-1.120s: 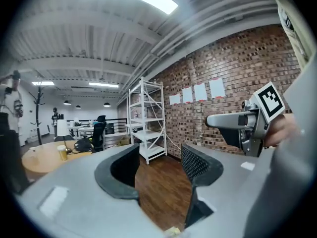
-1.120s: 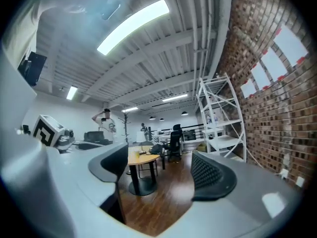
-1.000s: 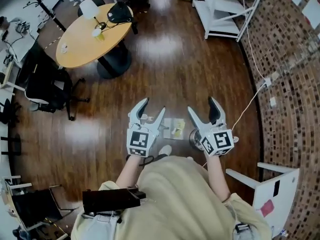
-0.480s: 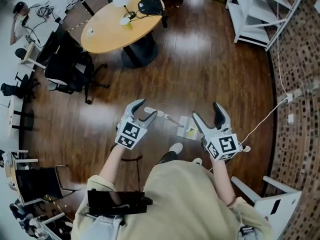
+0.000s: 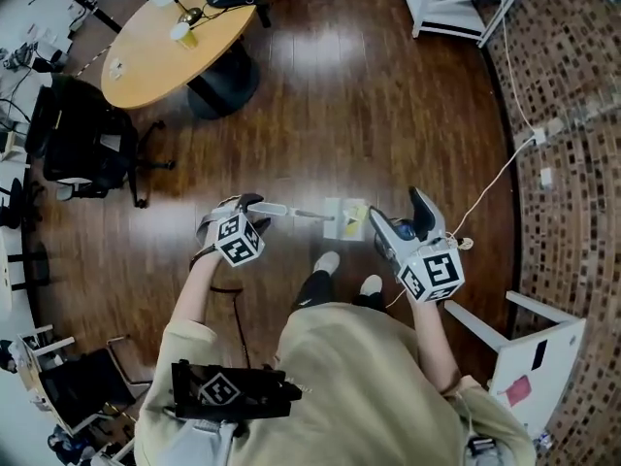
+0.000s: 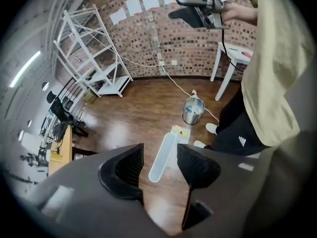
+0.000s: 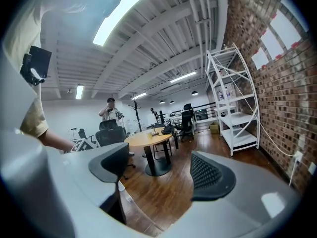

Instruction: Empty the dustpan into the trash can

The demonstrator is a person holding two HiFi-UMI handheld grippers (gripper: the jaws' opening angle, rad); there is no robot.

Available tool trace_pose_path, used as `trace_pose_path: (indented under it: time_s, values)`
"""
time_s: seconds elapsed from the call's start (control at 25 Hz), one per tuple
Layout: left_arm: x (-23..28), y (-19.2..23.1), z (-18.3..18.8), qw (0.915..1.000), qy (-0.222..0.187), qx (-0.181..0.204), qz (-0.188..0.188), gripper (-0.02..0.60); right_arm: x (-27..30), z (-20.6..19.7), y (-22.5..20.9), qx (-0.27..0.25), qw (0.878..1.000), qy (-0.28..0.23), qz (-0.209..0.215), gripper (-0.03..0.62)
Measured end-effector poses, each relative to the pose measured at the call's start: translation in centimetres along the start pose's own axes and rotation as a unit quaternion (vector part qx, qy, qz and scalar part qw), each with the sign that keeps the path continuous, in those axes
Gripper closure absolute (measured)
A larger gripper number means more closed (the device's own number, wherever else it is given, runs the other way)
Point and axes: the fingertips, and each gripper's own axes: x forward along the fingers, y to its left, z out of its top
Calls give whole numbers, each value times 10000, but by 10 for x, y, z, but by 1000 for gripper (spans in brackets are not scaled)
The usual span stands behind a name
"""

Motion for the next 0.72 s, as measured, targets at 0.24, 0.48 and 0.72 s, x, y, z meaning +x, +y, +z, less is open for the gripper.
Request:
trace_pose_path:
  time_s: [0.24,0.48,0.72]
  values:
    - [65,-20,-25,9881,608,1336,-457,382,-9,-12,-10,-172,9992,237,-258,200]
    - [109,-27,-35,9841,763,1525,-488,425,-23,-20,-28,-42,9975,319,-632,200]
    - [145,-41,-40,9755,864,1913,-664,469,-32,-31,-21,53,9961,446,-757,200]
